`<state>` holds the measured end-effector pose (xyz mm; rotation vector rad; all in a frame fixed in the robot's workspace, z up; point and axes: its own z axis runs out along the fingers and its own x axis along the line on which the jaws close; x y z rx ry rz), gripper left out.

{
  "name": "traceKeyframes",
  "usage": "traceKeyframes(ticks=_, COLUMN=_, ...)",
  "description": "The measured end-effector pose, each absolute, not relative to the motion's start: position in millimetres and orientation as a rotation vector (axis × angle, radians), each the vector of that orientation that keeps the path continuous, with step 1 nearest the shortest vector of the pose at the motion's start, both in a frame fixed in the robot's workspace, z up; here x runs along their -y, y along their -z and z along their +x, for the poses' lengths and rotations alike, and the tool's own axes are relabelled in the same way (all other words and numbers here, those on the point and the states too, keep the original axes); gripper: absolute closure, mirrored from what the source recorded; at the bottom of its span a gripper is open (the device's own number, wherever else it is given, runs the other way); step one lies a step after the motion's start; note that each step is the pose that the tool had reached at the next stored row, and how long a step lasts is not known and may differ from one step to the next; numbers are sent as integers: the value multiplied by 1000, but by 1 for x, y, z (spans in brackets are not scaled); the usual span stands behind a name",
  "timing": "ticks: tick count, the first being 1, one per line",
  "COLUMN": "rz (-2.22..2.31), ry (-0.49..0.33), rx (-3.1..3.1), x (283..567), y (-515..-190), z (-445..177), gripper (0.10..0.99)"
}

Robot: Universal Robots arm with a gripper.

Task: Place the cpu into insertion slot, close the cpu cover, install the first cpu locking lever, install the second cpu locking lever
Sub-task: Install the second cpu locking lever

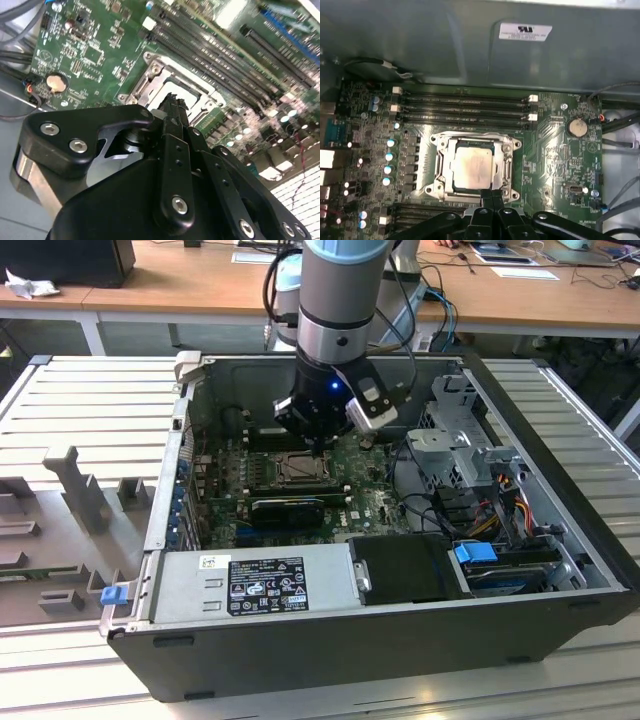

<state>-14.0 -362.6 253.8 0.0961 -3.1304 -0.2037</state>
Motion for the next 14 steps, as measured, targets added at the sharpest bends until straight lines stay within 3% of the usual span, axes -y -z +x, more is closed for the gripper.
traceKeyframes(ticks=14, rz=103, ry=214, rx=3129, x=382, y=-244, z=-26, gripper=980)
